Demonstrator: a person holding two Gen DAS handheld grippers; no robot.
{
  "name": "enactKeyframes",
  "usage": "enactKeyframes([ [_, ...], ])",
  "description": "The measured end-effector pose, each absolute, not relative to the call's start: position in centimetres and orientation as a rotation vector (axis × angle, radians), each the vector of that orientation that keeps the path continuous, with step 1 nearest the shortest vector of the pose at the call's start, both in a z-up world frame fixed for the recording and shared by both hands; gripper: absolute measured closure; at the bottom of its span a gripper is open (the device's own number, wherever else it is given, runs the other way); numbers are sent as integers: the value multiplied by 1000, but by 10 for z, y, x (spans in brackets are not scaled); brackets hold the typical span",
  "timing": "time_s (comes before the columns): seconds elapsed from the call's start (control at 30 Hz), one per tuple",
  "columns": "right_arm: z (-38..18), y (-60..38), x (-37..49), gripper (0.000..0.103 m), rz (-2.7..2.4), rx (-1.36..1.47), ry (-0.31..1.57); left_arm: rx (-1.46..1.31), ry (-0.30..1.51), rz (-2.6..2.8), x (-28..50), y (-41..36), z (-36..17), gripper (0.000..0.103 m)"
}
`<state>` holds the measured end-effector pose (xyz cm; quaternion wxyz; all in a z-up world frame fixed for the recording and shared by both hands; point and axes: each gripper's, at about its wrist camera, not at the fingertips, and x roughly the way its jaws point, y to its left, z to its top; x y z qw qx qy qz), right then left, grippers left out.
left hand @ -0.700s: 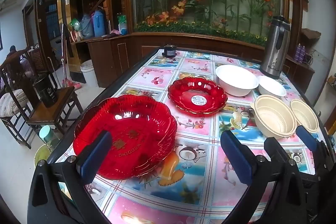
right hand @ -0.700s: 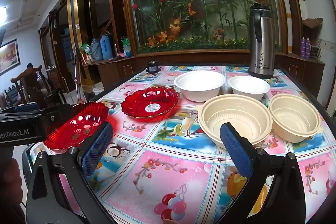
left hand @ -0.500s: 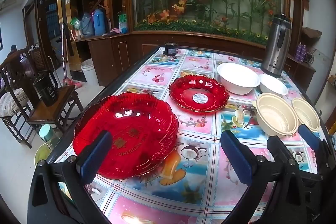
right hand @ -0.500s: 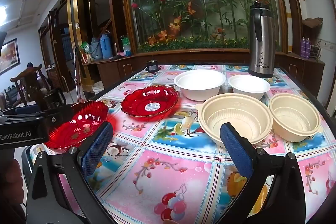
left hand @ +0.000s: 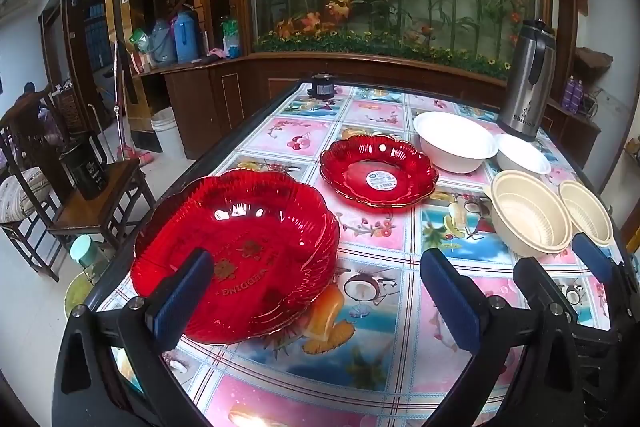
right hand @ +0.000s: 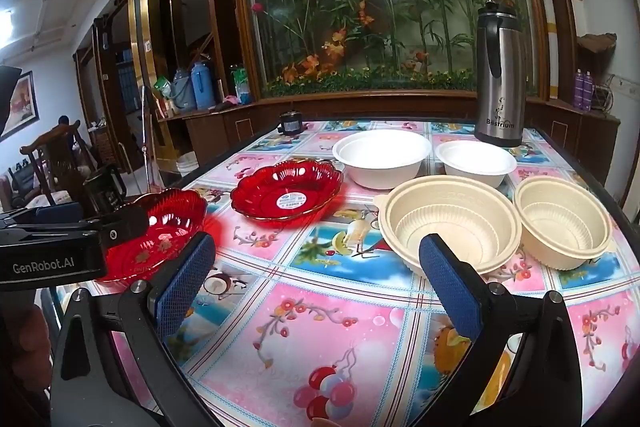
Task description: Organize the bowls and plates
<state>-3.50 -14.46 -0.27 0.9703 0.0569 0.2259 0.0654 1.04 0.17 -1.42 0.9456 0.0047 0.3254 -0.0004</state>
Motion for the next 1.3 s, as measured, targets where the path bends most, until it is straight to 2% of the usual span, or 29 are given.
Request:
enactKeyframes([
  [1.3,-6,-142,-24,0,148,105,512,19,697,-7,29,11,-23,0],
])
